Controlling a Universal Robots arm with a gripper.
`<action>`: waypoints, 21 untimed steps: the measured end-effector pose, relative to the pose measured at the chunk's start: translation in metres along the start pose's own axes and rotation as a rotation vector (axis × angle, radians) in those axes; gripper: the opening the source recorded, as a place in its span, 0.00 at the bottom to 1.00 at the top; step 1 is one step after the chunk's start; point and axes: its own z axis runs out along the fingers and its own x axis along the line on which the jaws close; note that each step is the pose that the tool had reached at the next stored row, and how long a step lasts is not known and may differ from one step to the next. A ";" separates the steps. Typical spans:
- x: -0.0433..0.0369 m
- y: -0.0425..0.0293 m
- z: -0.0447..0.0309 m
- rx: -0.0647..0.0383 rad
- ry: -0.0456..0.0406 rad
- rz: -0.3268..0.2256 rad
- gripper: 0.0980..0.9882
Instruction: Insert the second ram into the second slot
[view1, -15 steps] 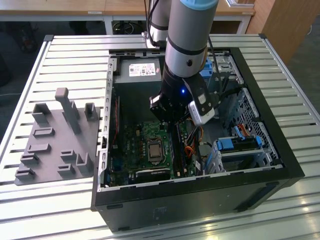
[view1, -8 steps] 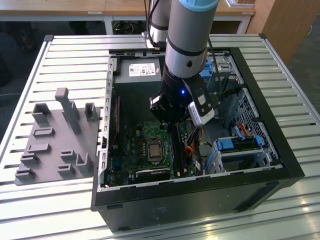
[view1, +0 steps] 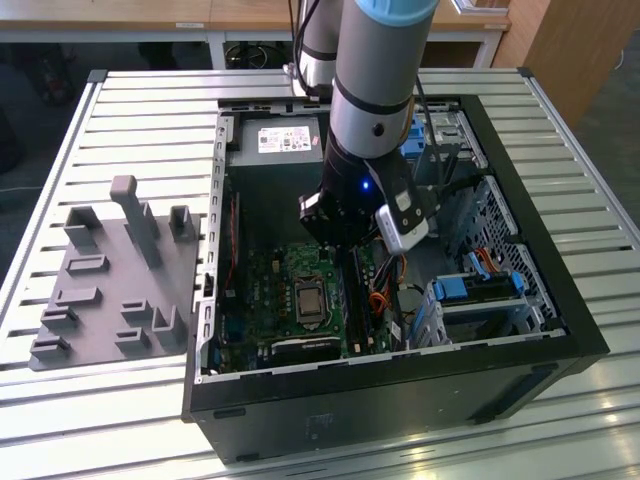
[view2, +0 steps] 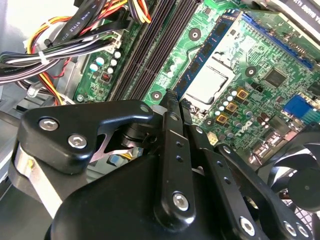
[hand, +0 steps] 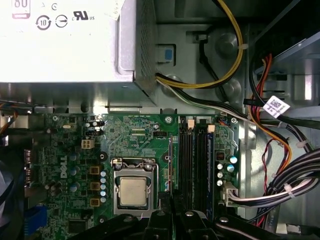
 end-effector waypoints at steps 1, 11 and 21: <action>0.0000 0.0000 0.0003 0.000 0.0000 0.000 0.04; -0.0001 0.0000 0.0029 0.000 0.0001 0.000 0.04; -0.0003 -0.0008 0.0047 0.000 -0.0002 0.000 0.04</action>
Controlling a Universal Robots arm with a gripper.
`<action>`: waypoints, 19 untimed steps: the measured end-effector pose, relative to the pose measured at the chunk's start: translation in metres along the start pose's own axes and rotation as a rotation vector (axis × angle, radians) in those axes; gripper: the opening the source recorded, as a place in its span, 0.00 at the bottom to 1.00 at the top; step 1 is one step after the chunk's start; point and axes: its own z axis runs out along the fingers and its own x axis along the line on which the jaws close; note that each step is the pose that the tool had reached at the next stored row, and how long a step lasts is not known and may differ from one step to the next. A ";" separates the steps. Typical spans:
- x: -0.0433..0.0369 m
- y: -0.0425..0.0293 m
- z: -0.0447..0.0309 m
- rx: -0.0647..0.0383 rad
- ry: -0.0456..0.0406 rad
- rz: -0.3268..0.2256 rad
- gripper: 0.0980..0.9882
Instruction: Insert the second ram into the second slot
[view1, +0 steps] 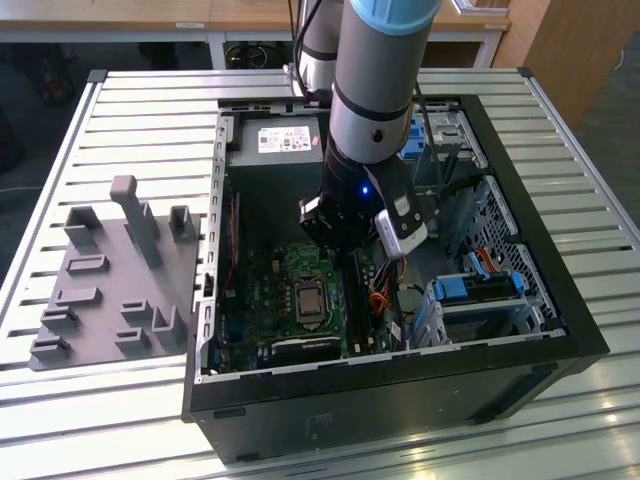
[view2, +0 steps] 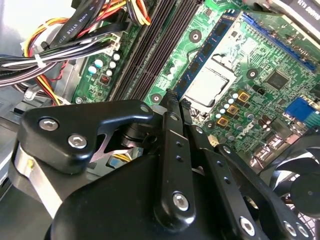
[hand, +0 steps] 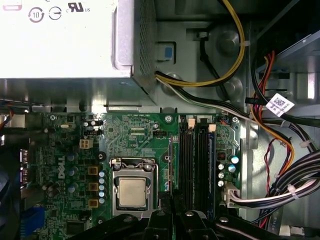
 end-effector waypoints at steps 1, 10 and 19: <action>0.0000 -0.0001 0.0002 0.001 0.0000 0.000 0.04; -0.0071 -0.0002 0.0059 0.002 0.0000 0.001 0.04; -0.0099 0.0013 0.0130 -0.002 0.0000 0.001 0.04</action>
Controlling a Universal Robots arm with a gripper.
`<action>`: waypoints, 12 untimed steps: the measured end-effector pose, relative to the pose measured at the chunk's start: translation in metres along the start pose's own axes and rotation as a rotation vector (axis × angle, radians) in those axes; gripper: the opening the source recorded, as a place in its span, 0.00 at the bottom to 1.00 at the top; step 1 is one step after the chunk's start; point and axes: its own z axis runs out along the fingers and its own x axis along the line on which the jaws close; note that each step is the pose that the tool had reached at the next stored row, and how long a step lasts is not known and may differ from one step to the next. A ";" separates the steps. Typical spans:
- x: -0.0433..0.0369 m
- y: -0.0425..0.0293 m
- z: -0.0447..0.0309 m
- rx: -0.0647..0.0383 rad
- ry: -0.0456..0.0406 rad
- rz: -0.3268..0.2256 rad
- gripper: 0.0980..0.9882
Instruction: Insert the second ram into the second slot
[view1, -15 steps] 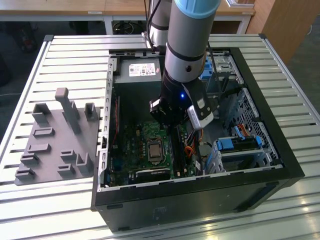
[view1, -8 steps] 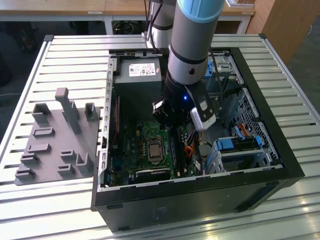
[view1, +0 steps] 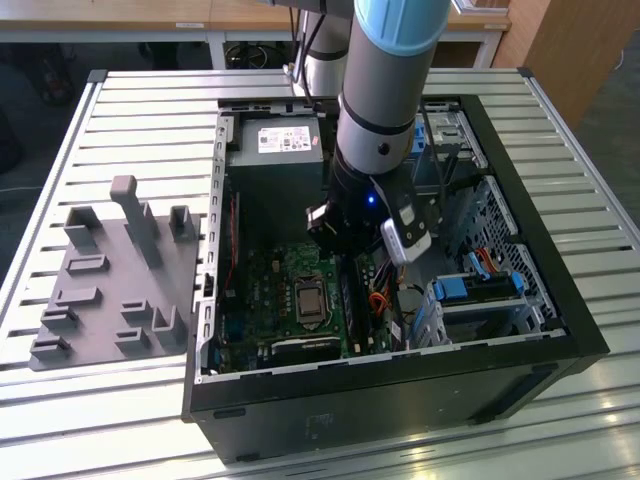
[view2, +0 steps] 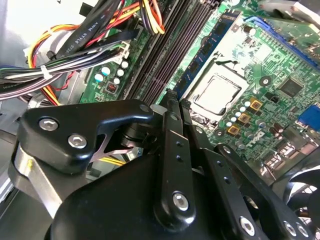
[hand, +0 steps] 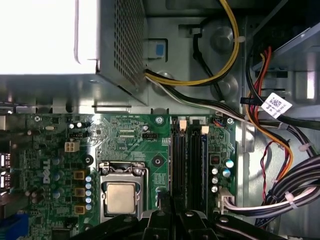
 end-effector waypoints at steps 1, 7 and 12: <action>-0.0002 0.0000 0.0006 0.000 0.0000 0.000 0.04; -0.0018 0.0000 0.0010 0.000 0.0001 0.000 0.04; -0.0039 0.0000 0.0012 0.000 0.0001 0.000 0.04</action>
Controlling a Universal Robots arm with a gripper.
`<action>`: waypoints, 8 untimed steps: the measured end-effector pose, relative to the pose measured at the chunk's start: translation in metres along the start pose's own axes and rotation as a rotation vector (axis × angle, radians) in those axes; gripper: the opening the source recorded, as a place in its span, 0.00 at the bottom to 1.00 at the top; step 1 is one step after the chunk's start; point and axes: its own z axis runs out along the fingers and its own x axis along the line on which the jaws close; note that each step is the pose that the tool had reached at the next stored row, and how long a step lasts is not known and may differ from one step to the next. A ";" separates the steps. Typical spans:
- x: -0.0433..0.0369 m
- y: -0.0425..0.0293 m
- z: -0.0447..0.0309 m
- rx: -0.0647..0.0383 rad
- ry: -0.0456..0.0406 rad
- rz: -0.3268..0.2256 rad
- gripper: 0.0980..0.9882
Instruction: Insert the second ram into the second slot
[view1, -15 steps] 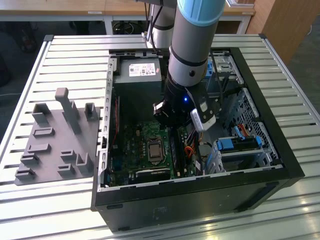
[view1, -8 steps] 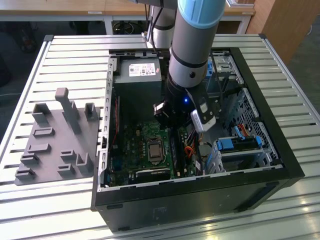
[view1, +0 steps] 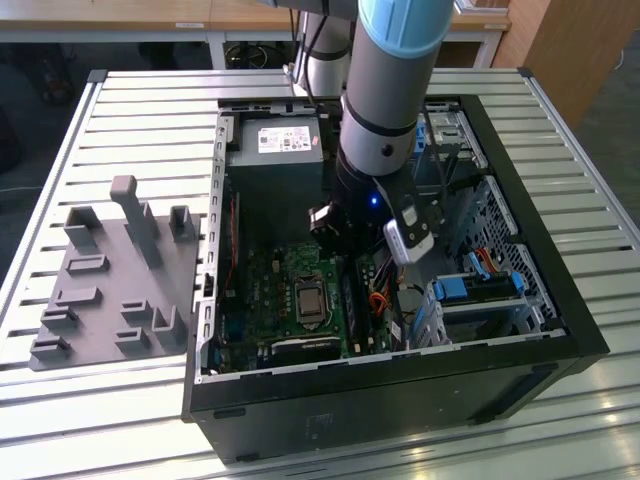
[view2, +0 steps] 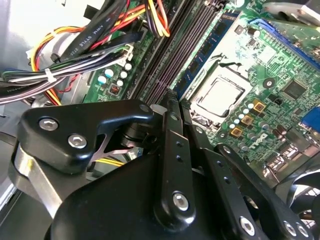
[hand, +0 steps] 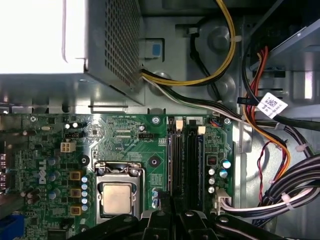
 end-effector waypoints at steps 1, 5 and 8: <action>-0.0004 0.0000 0.0000 0.000 0.0000 0.000 0.04; -0.0024 0.0000 0.0003 0.000 -0.0001 0.000 0.04; -0.0060 0.0001 0.0009 0.000 -0.0001 0.000 0.04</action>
